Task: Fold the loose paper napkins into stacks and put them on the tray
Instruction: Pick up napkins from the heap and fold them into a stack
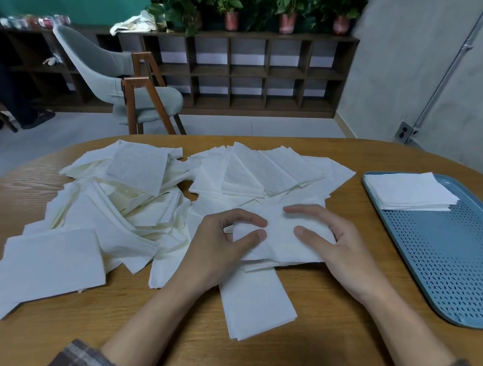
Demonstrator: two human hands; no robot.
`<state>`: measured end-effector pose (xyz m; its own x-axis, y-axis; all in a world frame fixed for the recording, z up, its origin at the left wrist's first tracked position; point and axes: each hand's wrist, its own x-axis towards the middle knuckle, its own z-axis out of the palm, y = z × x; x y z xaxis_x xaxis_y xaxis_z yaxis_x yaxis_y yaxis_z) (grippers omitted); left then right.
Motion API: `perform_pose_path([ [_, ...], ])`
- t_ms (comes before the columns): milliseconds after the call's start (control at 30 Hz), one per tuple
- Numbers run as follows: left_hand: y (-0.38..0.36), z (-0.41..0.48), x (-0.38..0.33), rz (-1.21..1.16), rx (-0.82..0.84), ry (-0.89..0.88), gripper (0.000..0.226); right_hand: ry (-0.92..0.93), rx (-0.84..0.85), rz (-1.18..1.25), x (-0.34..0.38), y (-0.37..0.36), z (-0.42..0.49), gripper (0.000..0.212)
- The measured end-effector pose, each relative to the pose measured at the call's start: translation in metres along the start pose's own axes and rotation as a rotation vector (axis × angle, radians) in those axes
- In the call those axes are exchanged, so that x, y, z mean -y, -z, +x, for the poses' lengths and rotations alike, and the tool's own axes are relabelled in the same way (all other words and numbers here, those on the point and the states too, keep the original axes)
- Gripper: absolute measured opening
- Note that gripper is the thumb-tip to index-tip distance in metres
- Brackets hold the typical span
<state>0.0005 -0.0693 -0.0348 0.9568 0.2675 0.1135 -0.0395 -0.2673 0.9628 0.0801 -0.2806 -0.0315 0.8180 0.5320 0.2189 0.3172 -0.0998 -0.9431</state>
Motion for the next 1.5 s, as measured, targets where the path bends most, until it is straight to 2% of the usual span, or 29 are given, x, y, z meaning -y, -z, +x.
perform_pose_path([
  [167, 0.003, 0.0, -0.003, 0.063, 0.051, 0.078, 0.018, -0.079, -0.075, 0.009, -0.005, 0.002, 0.002, 0.028],
  [367, 0.011, 0.0, -0.008, 0.006, 0.293, 0.102, 0.033, -0.119, -0.126, 0.067, -0.005, 0.004, 0.002, 0.026],
  [433, 0.01, -0.001, -0.008, 0.008, 0.323, 0.08, 0.034, -0.119, -0.125, 0.05, -0.005, 0.004, 0.002, 0.027],
  [667, 0.01, 0.0, -0.002, -0.024, 0.259, 0.12, 0.016, -0.124, -0.116, 0.041, -0.006, 0.004, 0.002, 0.028],
  [833, 0.009, -0.002, -0.008, -0.061, 0.247, 0.171, 0.012, -0.125, -0.102, 0.03, -0.005, 0.004, 0.001, 0.028],
  [1133, 0.006, 0.001, -0.001, 0.036, 0.208, 0.091, 0.006, -0.121, -0.09, 0.019, -0.004, 0.004, 0.002, 0.029],
  [1233, 0.005, 0.001, 0.004, 0.051, 0.223, 0.071, 0.016, -0.127, -0.088, 0.019, -0.004, 0.004, 0.001, 0.028],
  [1300, 0.004, 0.001, 0.005, 0.063, 0.2, 0.065, 0.017, -0.13, -0.084, 0.021, -0.003, 0.004, 0.001, 0.027],
  [1400, 0.0, 0.0, 0.005, 0.134, 0.13, 0.033, 0.004, -0.128, -0.071, 0.015, -0.003, 0.004, 0.0, 0.027],
  [1500, -0.005, -0.002, 0.004, 0.158, 0.073, 0.0, 0.009, -0.132, -0.068, 0.011, -0.003, 0.004, 0.001, 0.026],
])
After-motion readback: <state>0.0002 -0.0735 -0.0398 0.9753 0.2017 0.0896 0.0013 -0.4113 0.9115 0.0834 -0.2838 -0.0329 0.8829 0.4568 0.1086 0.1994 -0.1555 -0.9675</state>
